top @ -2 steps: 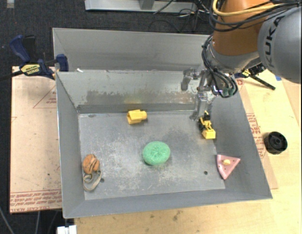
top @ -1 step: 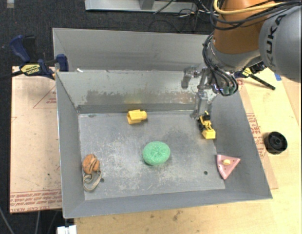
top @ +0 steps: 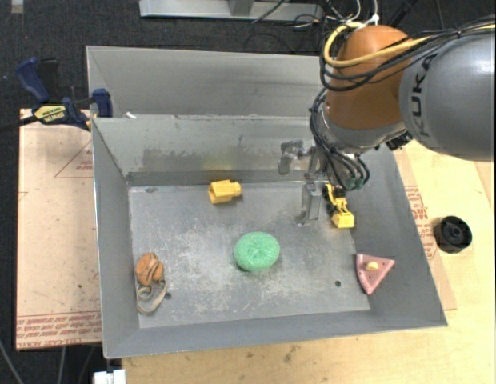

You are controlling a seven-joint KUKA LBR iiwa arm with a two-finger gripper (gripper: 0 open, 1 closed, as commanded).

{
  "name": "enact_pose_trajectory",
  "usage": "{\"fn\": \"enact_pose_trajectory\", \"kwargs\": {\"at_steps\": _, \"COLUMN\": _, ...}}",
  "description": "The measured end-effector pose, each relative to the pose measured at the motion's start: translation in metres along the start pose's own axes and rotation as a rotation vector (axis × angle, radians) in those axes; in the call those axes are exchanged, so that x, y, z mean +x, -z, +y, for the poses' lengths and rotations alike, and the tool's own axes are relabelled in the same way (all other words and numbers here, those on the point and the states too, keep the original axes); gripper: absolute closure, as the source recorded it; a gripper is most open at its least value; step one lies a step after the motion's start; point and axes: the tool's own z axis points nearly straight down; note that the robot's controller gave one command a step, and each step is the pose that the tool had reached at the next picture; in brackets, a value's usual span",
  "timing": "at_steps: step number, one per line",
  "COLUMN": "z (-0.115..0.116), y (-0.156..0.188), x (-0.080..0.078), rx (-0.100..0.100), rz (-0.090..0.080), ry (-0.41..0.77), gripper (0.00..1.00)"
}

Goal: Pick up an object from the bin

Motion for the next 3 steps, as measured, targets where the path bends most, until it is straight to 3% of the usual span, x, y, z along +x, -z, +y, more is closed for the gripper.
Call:
{"fn": "enact_pose_trajectory", "kwargs": {"at_steps": 1, "z": -0.027, "y": -0.031, "x": 0.037, "rx": -0.002, "rz": 0.005, "ry": -0.105, "gripper": 0.00}}
{"fn": "enact_pose_trajectory", "kwargs": {"at_steps": 2, "z": 0.024, "y": -0.072, "x": 0.040, "rx": -0.003, "rz": 0.006, "ry": 0.042, "gripper": 1.00}}
{"fn": "enact_pose_trajectory", "kwargs": {"at_steps": 3, "z": 0.023, "y": -0.071, "x": 0.040, "rx": -0.001, "rz": 0.005, "ry": 0.041, "gripper": 0.00}}
